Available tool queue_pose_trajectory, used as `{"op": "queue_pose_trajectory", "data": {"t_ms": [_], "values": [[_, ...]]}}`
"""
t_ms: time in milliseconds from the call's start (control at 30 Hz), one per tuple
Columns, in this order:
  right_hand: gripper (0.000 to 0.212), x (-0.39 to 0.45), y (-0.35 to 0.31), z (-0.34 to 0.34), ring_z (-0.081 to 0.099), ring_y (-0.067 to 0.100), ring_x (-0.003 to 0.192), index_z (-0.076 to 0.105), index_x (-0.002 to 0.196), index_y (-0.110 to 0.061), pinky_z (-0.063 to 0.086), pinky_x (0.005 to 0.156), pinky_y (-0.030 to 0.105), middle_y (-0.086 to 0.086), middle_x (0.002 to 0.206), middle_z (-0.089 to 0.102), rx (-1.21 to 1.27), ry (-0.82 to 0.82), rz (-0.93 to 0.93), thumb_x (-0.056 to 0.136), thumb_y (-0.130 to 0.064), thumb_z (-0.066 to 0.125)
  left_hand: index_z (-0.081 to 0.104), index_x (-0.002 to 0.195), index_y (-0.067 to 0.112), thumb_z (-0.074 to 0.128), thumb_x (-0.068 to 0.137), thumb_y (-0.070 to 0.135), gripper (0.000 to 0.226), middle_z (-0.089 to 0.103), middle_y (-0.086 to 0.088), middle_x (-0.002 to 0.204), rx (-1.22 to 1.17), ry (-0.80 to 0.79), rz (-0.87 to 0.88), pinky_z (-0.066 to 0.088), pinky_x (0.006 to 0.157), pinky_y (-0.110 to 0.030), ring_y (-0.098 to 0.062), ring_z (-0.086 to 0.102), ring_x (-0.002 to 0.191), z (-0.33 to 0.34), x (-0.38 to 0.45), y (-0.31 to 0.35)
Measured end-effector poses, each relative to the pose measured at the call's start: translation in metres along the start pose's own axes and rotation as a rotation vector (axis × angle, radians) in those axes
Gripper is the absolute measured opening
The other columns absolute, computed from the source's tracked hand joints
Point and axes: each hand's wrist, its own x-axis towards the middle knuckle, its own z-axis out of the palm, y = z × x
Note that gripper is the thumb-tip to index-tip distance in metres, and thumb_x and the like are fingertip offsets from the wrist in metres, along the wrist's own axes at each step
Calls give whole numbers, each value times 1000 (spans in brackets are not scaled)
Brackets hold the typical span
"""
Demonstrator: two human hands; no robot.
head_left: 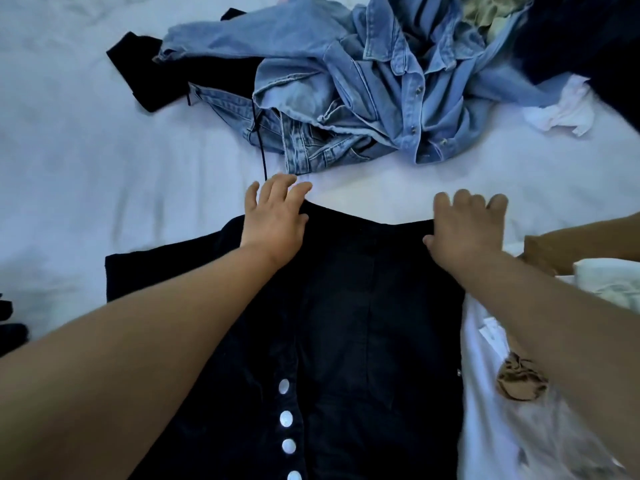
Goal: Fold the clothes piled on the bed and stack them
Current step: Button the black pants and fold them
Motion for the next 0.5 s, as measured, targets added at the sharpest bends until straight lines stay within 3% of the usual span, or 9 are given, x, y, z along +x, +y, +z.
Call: {"op": "queue_pose_trajectory", "data": {"t_ms": [33,100,200,233,333,400,500], "values": [[51,-6,-9,2,41,31,118,35,133,-13,21,106,42,13,127,43,12,12,-20,87,-26,54,25,148,16,40,99,26,52,17,-7,156,26,-41,-23,-5,116,-40,-22,5,146,7,-7,4],[65,-19,-30,12,24,36,134,21,146,-13,12,110,50,20,147,25,74,33,-87,88,-22,49,1,151,11,25,102,35,60,-10,-8,159,131,-131,-14,-11,116,-40,-24,-16,145,22,-24,11],[60,-36,-59,33,24,38,140,35,145,-15,14,109,59,19,152,29,212,85,-198,92,-41,45,-15,148,6,10,100,47,68,-33,-13,150,266,-189,-2,-18,112,-46,-27,-34,136,46,-51,20],[63,-41,-64,40,22,37,142,35,146,-18,14,111,59,17,153,28,244,48,-223,92,-51,31,-17,147,6,9,98,52,72,-36,-14,147,276,-210,-37,-18,112,-47,-28,-36,134,53,-56,21],[87,-47,-64,60,-10,27,146,-1,151,-32,-9,115,49,5,160,-4,253,-98,-234,72,-63,-16,-19,147,13,8,91,65,80,-40,-14,145,219,-296,-118,-15,114,-46,-29,-34,137,68,-56,14],[87,-49,-58,70,-15,24,145,-5,151,-33,-16,113,44,2,160,-10,276,-95,-187,70,-63,-19,-17,148,19,12,88,70,85,-35,-13,150,145,-355,-92,-9,117,-44,-29,-30,140,72,-50,5],[79,-66,-53,78,-3,29,147,13,152,-23,-13,113,43,12,159,3,363,19,-67,84,-60,-2,-11,150,25,27,88,70,86,-31,-5,153,-26,-442,-19,-11,116,-39,-23,-30,140,62,-44,-11]]}}
